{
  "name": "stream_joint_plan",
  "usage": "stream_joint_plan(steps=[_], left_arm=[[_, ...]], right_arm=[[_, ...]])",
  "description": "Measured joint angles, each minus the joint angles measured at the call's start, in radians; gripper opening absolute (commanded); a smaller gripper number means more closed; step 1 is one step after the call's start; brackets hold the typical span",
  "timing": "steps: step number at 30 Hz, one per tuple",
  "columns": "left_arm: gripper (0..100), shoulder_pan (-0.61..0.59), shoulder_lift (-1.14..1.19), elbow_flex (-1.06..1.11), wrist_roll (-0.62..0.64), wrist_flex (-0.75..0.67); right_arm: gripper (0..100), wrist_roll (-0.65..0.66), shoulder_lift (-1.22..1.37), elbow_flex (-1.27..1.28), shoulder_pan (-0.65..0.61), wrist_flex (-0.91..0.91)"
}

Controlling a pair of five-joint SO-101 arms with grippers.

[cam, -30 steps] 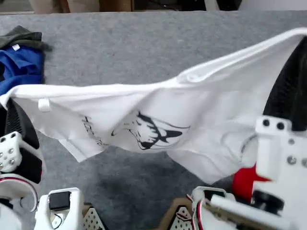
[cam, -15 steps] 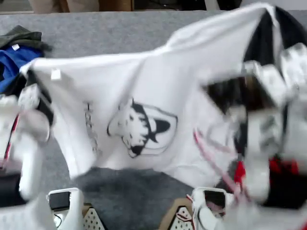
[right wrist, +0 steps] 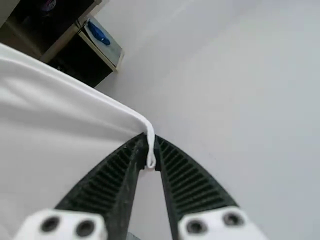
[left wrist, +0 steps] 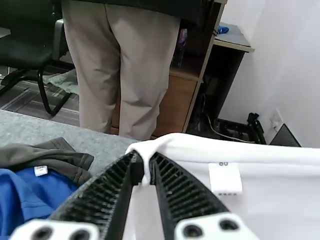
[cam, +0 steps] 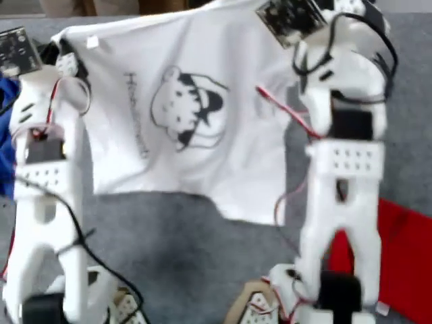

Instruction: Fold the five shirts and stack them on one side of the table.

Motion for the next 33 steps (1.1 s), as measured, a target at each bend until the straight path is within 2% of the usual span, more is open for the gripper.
stream_joint_plan(steps=[3, 7, 17, 21, 26, 29, 33], left_arm=[[2, 0.009, 0.126, -0.012, 0.0, -0.068], [2, 0.012, 0.288, -0.087, 0.0, -0.087], [2, 0.012, 0.684, -0.471, 0.0, -0.091], [2, 0.014, 0.704, -0.489, 0.0, -0.091], [2, 0.012, 0.704, -0.485, 0.0, -0.08], [2, 0.008, 0.704, -0.485, 0.0, 0.034], [2, -0.008, 0.677, -0.488, -0.075, 0.299]], right_arm=[[0.5, 0.0, 0.115, -0.012, -0.003, -0.074], [0.5, 0.0, 0.269, -0.098, -0.009, -0.095], [0.5, 0.0, 0.64, -0.466, -0.015, -0.071], [0.5, 0.0, 0.649, -0.549, -0.015, 0.103], [0.5, 0.0, 0.646, -0.608, -0.015, 0.411], [0.5, 0.0, 0.623, -0.611, -0.015, 0.635], [0.5, 0.0, 0.571, -0.611, -0.015, 0.902]])
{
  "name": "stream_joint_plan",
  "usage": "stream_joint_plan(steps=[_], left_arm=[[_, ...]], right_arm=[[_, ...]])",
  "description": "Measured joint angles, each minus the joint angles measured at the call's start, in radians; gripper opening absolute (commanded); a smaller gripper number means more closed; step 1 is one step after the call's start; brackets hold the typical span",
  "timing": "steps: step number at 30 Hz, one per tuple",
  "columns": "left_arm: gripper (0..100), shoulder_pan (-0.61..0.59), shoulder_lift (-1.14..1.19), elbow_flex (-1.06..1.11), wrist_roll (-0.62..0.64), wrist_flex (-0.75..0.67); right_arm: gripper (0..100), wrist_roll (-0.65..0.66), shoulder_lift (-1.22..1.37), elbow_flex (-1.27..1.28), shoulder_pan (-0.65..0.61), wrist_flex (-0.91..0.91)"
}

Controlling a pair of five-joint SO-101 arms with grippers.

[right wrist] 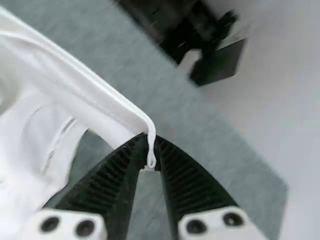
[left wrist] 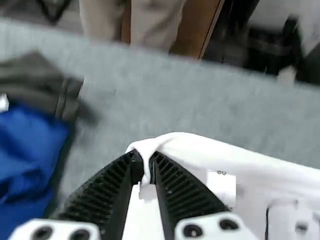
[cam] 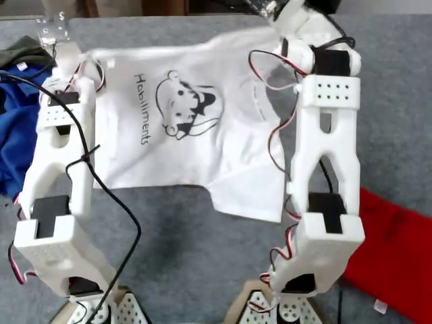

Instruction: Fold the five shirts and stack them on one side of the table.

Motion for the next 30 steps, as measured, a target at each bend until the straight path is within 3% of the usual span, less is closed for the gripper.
stream_joint_plan(steps=[6, 13, 18, 24, 30], left_arm=[[2, 0.0, -0.077, -0.005, -0.127, 0.341], [2, -0.011, -0.143, -0.005, -0.181, 0.488], [2, -0.052, -0.178, -0.012, -0.172, 0.471], [2, -0.066, -0.184, -0.081, -0.049, 0.353], [2, -0.072, -0.265, -0.196, -0.034, 0.373]], right_arm=[[0.5, 0.0, -0.026, -0.002, 0.002, 0.233], [0.5, 0.0, -0.041, -0.002, 0.002, 0.439], [0.5, -0.005, -0.129, -0.002, 0.002, 0.448], [0.5, -0.112, -0.216, -0.002, 0.003, 0.316], [0.5, -0.212, -0.305, -0.126, 0.095, 0.21]])
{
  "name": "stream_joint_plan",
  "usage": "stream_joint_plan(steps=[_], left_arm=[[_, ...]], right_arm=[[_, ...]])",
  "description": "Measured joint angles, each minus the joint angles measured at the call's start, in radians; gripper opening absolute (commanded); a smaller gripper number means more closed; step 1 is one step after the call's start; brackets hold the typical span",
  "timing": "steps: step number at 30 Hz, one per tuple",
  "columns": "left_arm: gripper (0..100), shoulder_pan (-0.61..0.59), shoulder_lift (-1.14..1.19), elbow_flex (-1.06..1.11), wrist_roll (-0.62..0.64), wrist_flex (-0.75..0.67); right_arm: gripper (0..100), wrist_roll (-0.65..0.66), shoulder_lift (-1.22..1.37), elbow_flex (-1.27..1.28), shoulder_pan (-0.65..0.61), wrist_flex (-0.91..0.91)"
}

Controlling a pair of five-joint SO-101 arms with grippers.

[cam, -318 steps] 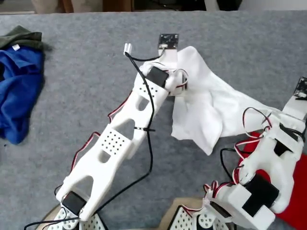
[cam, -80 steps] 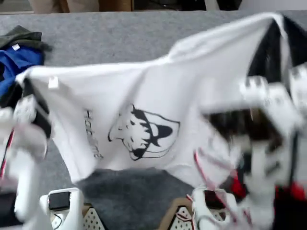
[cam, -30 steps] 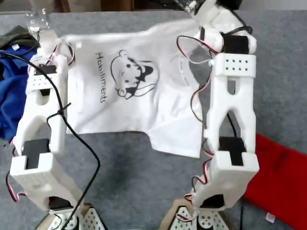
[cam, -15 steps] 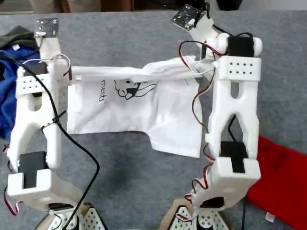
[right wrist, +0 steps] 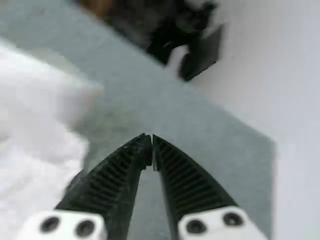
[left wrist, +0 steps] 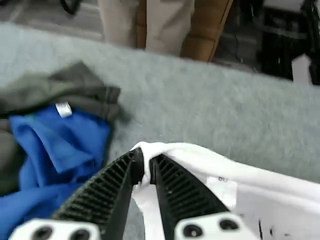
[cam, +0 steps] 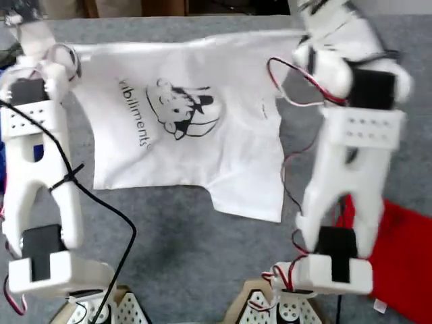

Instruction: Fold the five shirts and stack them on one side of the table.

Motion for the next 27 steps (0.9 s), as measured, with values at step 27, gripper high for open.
stream_joint_plan(steps=[27], left_arm=[[2, 0.06, -0.288, 0.175, 0.003, 0.219]], right_arm=[[0.9, -0.075, 0.072, 0.115, -0.341, 0.279]])
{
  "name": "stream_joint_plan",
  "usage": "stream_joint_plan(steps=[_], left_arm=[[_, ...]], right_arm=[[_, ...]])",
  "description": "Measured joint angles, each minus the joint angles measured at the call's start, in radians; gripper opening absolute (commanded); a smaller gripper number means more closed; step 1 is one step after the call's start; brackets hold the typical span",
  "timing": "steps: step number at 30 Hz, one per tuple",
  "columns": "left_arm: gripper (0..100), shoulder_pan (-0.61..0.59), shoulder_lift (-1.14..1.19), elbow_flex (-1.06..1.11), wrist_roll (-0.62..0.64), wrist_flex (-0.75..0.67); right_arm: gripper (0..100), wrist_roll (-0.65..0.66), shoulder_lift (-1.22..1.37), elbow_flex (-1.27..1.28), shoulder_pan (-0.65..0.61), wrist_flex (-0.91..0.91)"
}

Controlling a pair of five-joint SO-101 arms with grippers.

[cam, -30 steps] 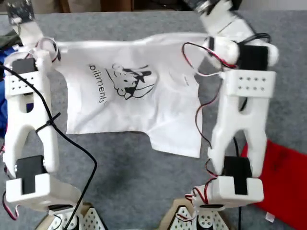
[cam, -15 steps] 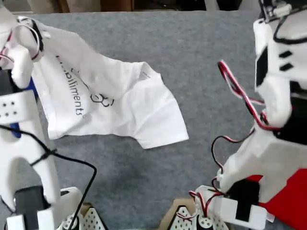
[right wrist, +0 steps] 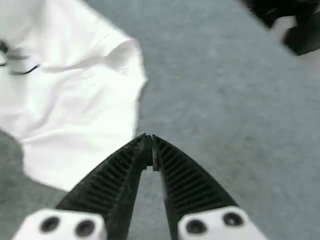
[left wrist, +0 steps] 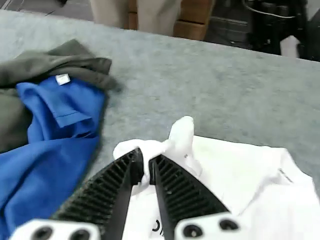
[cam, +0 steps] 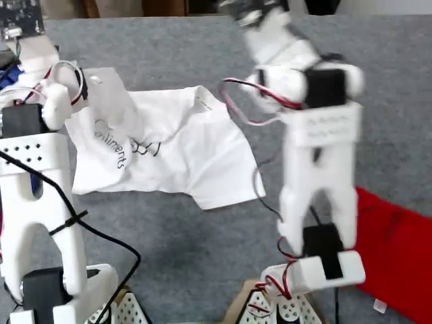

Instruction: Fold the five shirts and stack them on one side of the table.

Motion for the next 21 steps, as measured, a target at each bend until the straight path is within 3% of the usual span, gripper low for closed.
stream_joint_plan(steps=[9, 21], left_arm=[[2, -0.061, 0.0, 0.157, -0.04, -0.089], [2, -0.135, 0.0, 0.427, -0.063, -0.155]], right_arm=[[14.1, -0.114, 0.302, -0.023, -0.236, -0.031], [14.1, -0.163, 0.937, -0.562, -0.356, -0.031]])
